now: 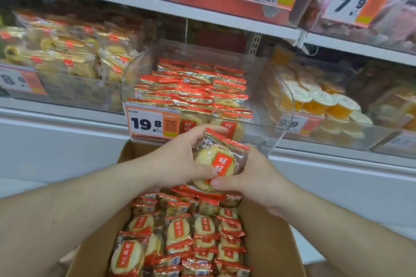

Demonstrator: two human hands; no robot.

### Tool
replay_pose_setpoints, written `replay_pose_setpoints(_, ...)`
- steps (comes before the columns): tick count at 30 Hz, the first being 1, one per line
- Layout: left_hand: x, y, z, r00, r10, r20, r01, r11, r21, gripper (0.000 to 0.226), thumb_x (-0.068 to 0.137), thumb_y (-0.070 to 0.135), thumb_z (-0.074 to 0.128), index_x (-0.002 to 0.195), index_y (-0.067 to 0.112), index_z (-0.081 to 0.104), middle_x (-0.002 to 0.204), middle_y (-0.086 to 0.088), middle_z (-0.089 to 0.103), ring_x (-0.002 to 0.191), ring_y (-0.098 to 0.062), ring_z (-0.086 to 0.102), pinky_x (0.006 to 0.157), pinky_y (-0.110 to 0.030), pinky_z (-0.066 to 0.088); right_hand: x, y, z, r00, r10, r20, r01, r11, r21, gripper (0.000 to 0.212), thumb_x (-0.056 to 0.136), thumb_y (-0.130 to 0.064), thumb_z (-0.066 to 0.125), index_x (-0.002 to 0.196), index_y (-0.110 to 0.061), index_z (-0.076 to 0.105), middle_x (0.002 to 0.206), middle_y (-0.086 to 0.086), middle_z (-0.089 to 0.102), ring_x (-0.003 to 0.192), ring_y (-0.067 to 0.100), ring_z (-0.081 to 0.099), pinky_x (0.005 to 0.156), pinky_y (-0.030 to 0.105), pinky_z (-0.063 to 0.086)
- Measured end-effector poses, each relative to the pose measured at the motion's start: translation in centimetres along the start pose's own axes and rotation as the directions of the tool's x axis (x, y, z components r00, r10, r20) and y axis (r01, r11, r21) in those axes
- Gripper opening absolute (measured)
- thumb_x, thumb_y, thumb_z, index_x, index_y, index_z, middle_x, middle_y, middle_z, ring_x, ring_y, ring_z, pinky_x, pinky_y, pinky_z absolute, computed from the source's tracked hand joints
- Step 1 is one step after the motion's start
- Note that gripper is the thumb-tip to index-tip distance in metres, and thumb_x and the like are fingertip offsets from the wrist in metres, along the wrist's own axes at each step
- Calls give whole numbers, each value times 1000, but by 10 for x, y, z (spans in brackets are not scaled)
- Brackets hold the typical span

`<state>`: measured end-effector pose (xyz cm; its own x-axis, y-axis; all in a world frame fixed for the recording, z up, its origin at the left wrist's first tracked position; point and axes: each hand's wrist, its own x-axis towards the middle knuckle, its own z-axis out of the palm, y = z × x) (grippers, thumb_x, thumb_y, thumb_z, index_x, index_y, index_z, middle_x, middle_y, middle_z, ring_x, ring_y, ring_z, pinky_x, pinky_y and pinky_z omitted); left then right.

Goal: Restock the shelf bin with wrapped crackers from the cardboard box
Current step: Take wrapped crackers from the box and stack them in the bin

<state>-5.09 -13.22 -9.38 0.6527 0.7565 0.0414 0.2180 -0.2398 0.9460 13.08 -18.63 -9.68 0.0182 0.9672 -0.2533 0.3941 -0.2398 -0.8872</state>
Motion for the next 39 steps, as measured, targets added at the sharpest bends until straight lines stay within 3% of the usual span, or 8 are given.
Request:
replay_pose_setpoints(3,2,6,-5,996,84,25,-87,984,153,87,82,14,75,132,67,28,146,31,30,124,-7,52,94,-19,48,-6,-12,-10,995,-39,-96,27,991,-130,90,43,-41,94,119,-32,47,95,-12,69,84,-1,68,81,29,57)
replay_pose_setpoints(7,-1,19,-7,987,125,97,-150,935,320,100,86,13,69,135,72,5,141,23,35,76,-4,63,71,-29,55,-21,-25,-22,953,-222,-206,99,872,-479,83,54,-51,88,115,-45,32,86,-23,49,74,-9,52,60,12,36)
replay_pose_setpoints(14,1,25,5,960,194,204,-278,773,571,112,86,18,66,139,59,-23,135,22,17,70,-11,61,67,-25,49,-21,-22,-16,931,-366,-17,301,790,-535,91,70,-38,84,140,-45,27,118,-27,50,113,-4,51,99,21,44)
replay_pose_setpoints(19,9,25,-2,931,366,2,-292,739,607,99,84,38,69,141,59,-9,131,23,13,107,-7,51,80,-22,50,-22,-44,-39,898,-417,-139,317,833,-453,34,78,-23,80,100,-40,61,95,-22,68,90,-3,63,81,28,52)
replay_pose_setpoints(24,33,14,-18,856,479,-195,-127,560,818,77,83,44,67,148,31,27,138,8,33,120,-11,40,100,-30,36,-9,-78,-79,792,-424,-439,250,882,-400,25,82,-20,76,97,-31,58,88,-18,65,81,0,62,75,19,49)
replay_pose_setpoints(29,51,-1,-23,851,503,-152,-65,388,920,36,84,43,63,115,24,66,113,5,60,106,-19,57,92,-41,42,39,-98,-88,676,-640,-366,58,541,-839,38,84,-26,70,118,-20,53,110,2,56,100,23,53,81,35,44)
replay_pose_setpoints(34,58,-8,-22,802,571,-175,-80,393,916,21,85,36,66,101,23,71,104,3,63,97,-21,61,85,-40,43,99,-109,-89,729,-657,-193,-174,95,-980,37,83,-6,61,117,-9,47,112,12,59,104,34,53,64,37,34)
replay_pose_setpoints(39,57,-16,-24,758,633,-160,-135,392,910,17,85,33,63,95,23,72,103,1,65,94,-21,62,84,-39,41,144,-110,-91,781,-610,-134,-234,-87,-968,32,86,-2,57,117,-7,50,113,14,63,108,35,54,67,37,34)
